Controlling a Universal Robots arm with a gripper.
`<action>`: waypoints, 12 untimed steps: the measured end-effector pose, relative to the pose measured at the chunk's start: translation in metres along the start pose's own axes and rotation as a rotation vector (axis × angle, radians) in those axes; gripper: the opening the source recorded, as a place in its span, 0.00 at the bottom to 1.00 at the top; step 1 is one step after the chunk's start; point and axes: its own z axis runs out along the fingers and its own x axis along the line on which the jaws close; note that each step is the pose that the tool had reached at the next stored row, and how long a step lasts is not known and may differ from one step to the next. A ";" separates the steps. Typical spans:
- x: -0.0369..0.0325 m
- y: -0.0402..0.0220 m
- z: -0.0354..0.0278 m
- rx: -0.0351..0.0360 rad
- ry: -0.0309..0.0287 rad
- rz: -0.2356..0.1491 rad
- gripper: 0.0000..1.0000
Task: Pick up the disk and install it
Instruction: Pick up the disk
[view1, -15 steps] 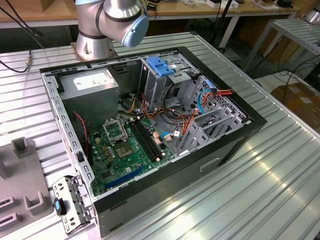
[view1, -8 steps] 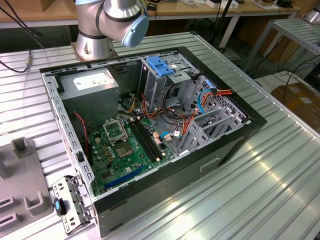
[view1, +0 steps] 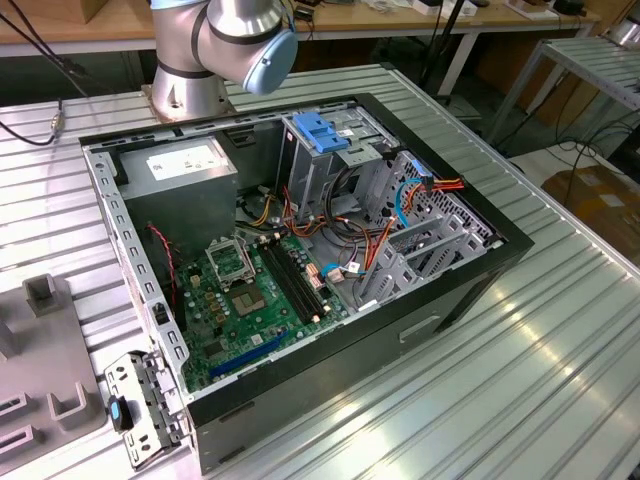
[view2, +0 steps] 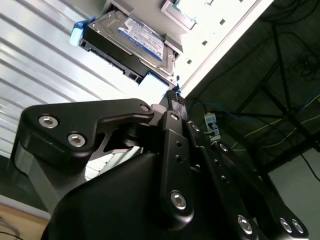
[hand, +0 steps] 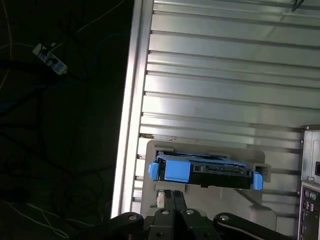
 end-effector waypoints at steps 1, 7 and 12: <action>-0.0002 0.0001 0.0000 0.0001 0.0003 -0.007 0.11; -0.0005 0.0000 0.0000 0.0006 0.0052 -0.118 0.11; -0.0005 0.0000 0.0000 0.0011 0.0099 -0.224 0.11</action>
